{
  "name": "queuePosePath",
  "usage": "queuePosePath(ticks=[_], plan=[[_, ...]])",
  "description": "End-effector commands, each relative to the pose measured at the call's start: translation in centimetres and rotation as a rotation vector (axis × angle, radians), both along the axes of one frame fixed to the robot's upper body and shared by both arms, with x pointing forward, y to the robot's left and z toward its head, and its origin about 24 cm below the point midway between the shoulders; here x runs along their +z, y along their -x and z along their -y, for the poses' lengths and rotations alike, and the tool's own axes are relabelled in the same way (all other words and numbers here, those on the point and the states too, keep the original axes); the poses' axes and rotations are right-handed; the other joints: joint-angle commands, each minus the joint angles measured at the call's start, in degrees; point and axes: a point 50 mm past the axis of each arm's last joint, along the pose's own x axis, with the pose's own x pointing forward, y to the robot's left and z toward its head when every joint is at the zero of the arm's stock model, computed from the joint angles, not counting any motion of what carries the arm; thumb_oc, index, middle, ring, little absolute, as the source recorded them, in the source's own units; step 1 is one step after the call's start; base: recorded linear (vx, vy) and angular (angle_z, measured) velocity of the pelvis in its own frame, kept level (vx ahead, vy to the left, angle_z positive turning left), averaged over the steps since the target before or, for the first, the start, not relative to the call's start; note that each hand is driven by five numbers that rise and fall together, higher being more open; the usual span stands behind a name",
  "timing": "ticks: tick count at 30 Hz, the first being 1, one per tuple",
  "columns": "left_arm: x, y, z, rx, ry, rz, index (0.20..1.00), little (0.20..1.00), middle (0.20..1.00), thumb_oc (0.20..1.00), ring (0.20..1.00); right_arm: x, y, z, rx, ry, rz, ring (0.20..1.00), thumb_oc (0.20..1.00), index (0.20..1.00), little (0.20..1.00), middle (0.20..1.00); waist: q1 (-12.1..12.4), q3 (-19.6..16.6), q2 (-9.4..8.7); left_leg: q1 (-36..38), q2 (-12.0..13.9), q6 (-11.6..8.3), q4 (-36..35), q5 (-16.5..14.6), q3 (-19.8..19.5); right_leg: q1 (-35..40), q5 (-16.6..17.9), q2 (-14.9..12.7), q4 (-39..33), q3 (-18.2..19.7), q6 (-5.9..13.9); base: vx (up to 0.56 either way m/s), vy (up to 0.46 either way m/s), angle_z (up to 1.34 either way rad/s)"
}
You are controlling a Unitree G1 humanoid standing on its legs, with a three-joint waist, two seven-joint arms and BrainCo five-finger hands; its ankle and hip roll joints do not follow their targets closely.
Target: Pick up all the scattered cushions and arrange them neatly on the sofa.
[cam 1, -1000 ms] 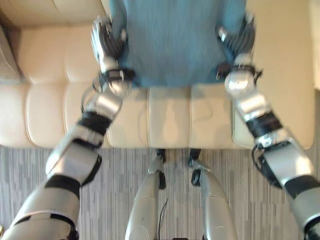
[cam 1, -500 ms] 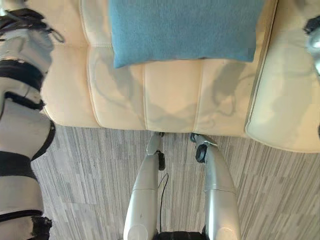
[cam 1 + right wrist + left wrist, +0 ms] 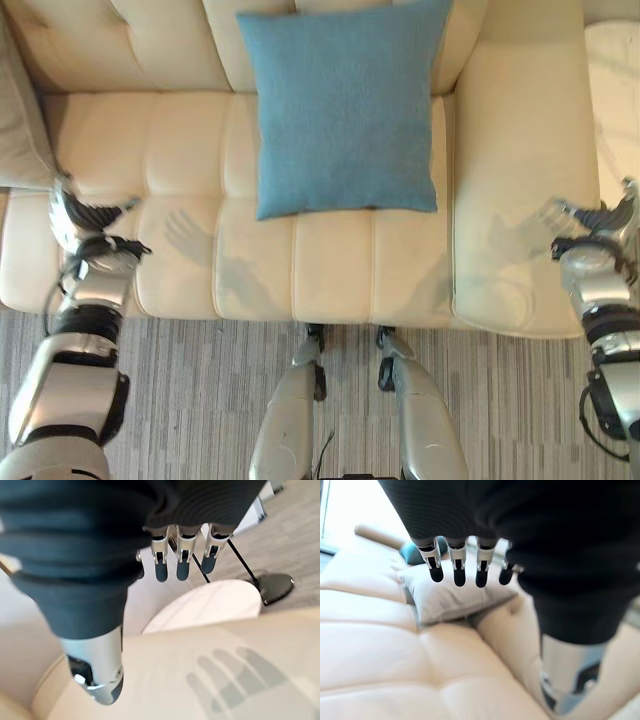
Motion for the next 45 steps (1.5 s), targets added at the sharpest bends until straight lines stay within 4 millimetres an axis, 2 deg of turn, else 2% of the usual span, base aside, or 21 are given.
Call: queuePosePath(ticks=[1,3,7,10,13,17,20,22,26,28,30,31,32,36,37,39,40,41,43,44,45], plan=[[-1.4,0.0,0.8,-0.123,0.133,0.003,1.0,1.0,1.0,1.0,1.0,-1.4,0.6,0.2,0.128,-0.078,-0.031,1.0,1.0,1.0,1.0,1.0,0.54,-2.33,0.68,6.1,-1.11,-0.4,-3.07,-6.22,0.11,8.18,-9.93,-0.18,-1.27,-1.44,4.43,0.08,-0.002,-0.08],[-8.1,3.5,3.5,-0.159,0.394,-0.088,1.0,1.0,1.0,1.0,1.0,-7.2,4.0,-0.8,0.223,-0.189,-0.205,1.0,1.0,1.0,1.0,1.0,0.37,-5.95,0.03,11.48,-0.84,-0.55,-5.58,-6.29,0.71,13.7,-9.96,0.3,-4.03,-2.16,4.89,0.05,0.009,0.05],[-14.1,9.2,6.2,-0.186,0.526,-0.292,1.0,1.0,1.0,1.0,1.0,-14.0,9.9,-2.2,0.24,-0.282,-0.466,1.0,1.0,1.0,1.0,1.0,0.56,-11.74,-1.18,16.61,-0.5,-0.57,-5.58,-7.94,1.56,20.54,-8.98,1.07,-8.52,-2.71,5.31,-0.01,0.041,-0.06],[-16.5,11.7,7.6,-0.199,0.551,-0.421,1.0,1.0,1.0,1.0,1.0,-16.7,12.5,-3.1,0.258,-0.301,-0.618,1.0,1.0,1.0,1.0,1.0,1.15,-14.55,-1.64,18.92,-0.53,-0.45,-5.58,-8.9,2.25,22.44,-8.73,1.08,-9.32,-2.41,5.74,-0.04,0.091,-0.23],[-17.8,13.4,7.9,-0.195,0.526,-0.519,1.0,1.0,1.0,1.0,1.0,-18.6,14.8,-4.0,0.232,-0.367,-0.692,1.0,1.0,1.0,1.0,1.0,1.44,-15.89,-2.15,20.87,-0.66,-0.16,-5.58,-9.69,2.72,24.2,-8.8,0.89,-9.32,-2.37,6.01,-0.02,0.097,-0.24],[-18.6,14.3,8.4,-0.207,0.506,-0.592,1.0,1.0,1.0,1.0,1.0,-19.7,16.3,-4.7,0.199,-0.432,-0.711,1.0,1.0,1.0,1.0,1.0,0.78,-15.59,-2.53,21.5,-1.09,0.26,-5.58,-9.94,2.68,25.06,-8.11,0.65,-9.27,-2.32,6.12,-0.04,0.107,-0.05],[-18.4,13.7,8.3,-0.212,0.46,-0.604,1.0,1.0,1.0,1.0,1.0,-19.8,15.8,-5.4,0.2,-0.435,-0.704,1.0,1.0,1.0,1.0,1.0,0.03,-12.35,-1.95,20.26,-0.56,0.82,-5.58,-8.83,3.71,20.7,-7.88,0.53,-3.09,-1.0,6.62,-0.27,0.122,-0.13],[-17.7,12.2,8.5,-0.27,0.407,-0.59,1.0,1.0,1.0,1.0,1.0,-19.9,15.6,-5.8,0.211,-0.44,-0.706,1.0,1.0,1.0,1.0,1.0,-0.63,-11.34,-0.63,19.13,-0.19,1.39,-5.58,-7.61,3.52,19.34,-13.98,1.23,8.68,0.56,5.53,-0.25,0.063,-0.12],[-18.0,12.3,9.1,-0.302,0.404,-0.618,1.0,1.0,1.0,1.0,1.0,-20.1,15.9,-5.8,0.197,-0.465,-0.704,1.0,1.0,1.0,1.0,1.0,-0.68,-12.61,-0.48,18.4,-0.73,1.59,-5.58,-7.78,3.37,20.92,-17.31,1.27,15.47,0.35,4.72,-0.12,-0.03,0.36],[-18.7,13.3,9.7,-0.302,0.437,-0.646,1.0,1.0,1.0,1.0,1.0,-20.2,16.0,-6.5,0.215,-0.483,-0.697,1.0,1.0,1.0,1.0,1.0,0.43,-14.26,-1.42,16.42,-1.26,1.23,-5.58,-7.01,3.87,27.34,-17.6,1.97,10.62,0.77,4.68,-0.2,-0.191,-0.01],[-18.7,13.5,9.6,-0.299,0.441,-0.646,1.0,1.0,1.0,1.0,1.0,-20.2,15.9,-6.6,0.224,-0.484,-0.696,1.0,1.0,1.0,1.0,1.0,0.82,-14.57,-1.49,15.8,-1.2,1.13,-5.58,-6.71,3.96,28.73,-18.04,2.2,7.61,0.49,4.49,-0.18,-0.147,-0.34],[-18.9,13.7,9.8,-0.282,0.456,-0.642,1.0,1.0,1.0,1.0,1.0,-19.9,15.3,-7.0,0.249,-0.468,-0.682,1.0,1.0,1.0,1.0,1.0,1.74,-14.59,-1.82,14.26,-0.63,0.38,-5.58,-4.88,4.84,31.03,-19.33,3.06,-0.1,0.55,3.51,-0.31,-0.249,-0.49],[-18.9,13.8,9.9,-0.278,0.46,-0.638,1.0,1.0,1.0,1.0,1.0,-19.7,15.1,-7.0,0.26,-0.457,-0.673,1.0,1.0,1.0,1.0,1.0,1.75,-14.26,-1.69,13.21,-0.06,-0.37,-5.58,-3.27,4.93,31.1,-19.2,4.03,-2.21,0.83,2.64,-0.44,-0.346,-0.64],[-18.9,13.6,10.7,-0.297,0.478,-0.626,1.0,1.0,1.0,1.0,1.0,-19.0,14.8,-6.6,0.276,-0.423,-0.636,1.0,1.0,1.0,1.0,1.0,1.04,-10.79,-0.31,10.76,1.64,-4.3,-5.58,0.97,3.1,31.17,-18.03,7.07,-6.3,-1.22,0.74,-0.39,-0.255,-0.15],[-18.9,13.6,10.7,-0.297,0.478,-0.626,1.0,1.0,1.0,1.0,1.0,-19.0,14.8,-6.6,0.276,-0.423,-0.636,1.0,1.0,1.0,1.0,1.0,0.95,-10.75,-0.29,10.77,1.63,-4.3,-5.58,0.99,3.01,31.23,-18.01,7.09,-6.35,-1.3,0.74,-0.46,-0.217,0.49],[-19.1,13.5,11.3,-0.307,0.487,-0.633,1.0,1.0,1.0,1.0,1.0,-18.8,14.5,-6.5,0.291,-0.393,-0.65,1.0,1.0,1.0,1.0,1.0,1.52,-9.49,-0.82,11.98,0.63,-3.29,-4.12,0.0,0.1,29.82,-16.41,6.14,-6.45,-2.01,1.03,-0.35,-0.139,0.26],[-19.1,13.8,11.3,-0.307,0.495,-0.631,1.0,1.0,1.0,1.0,1.0,-18.9,14.6,-6.6,0.298,-0.397,-0.658,1.0,1.0,1.0,1.0,1.0,1.37,-9.86,-1.56,11.97,0.25,-2.04,1.46,-3.74,0.77,28.57,-15.33,5.23,-6.64,-2.11,1.17,-0.3,-0.088,-0.06],[-19.2,14.0,11.4,-0.304,0.513,-0.624,1.0,1.0,1.0,1.0,1.0,-19.2,15.0,-6.6,0.306,-0.394,-0.685,1.0,1.0,1.0,1.0,1.0,1.67,-10.07,-2.23,12.37,-0.54,-0.65,9.3,-9.88,0.51,27.65,-15.14,4.39,-6.66,-1.67,0.96,-0.24,-0.049,-0.14],[-19.5,14.4,11.5,-0.284,0.545,-0.632,1.0,1.0,1.0,1.0,1.0,-19.5,15.2,-6.7,0.309,-0.394,-0.709,1.0,1.0,1.0,1.0,1.0,1.65,-10.69,-2.28,13.85,-1.01,-0.01,11.22,-12.73,0.06,27.21,-15.11,4.34,-6.81,-1.64,0.83,-0.07,0.047,0.11],[-19.9,14.8,11.8,-0.274,0.57,-0.647,1.0,1.0,1.0,1.0,1.0,-19.7,15.5,-6.8,0.296,-0.414,-0.716,1.0,1.0,1.0,1.0,1.0,0.86,-12.36,-1.65,18.92,-0.37,0.07,6.92,-13.46,0.73,26.82,-15.11,4.83,-6.91,-1.81,1.04,0.01,0.122,0.25],[-20.0,14.9,11.9,-0.281,0.568,-0.658,1.0,1.0,1.0,1.0,1.0,-19.8,15.6,-6.8,0.293,-0.418,-0.717,1.0,1.0,1.0,1.0,1.0,0.56,-12.72,-1.3,20.1,-0.34,-0.18,3.88,-12.03,0.47,26.68,-14.71,5.06,-6.99,-2.06,1.14,0.04,0.184,0.36]])
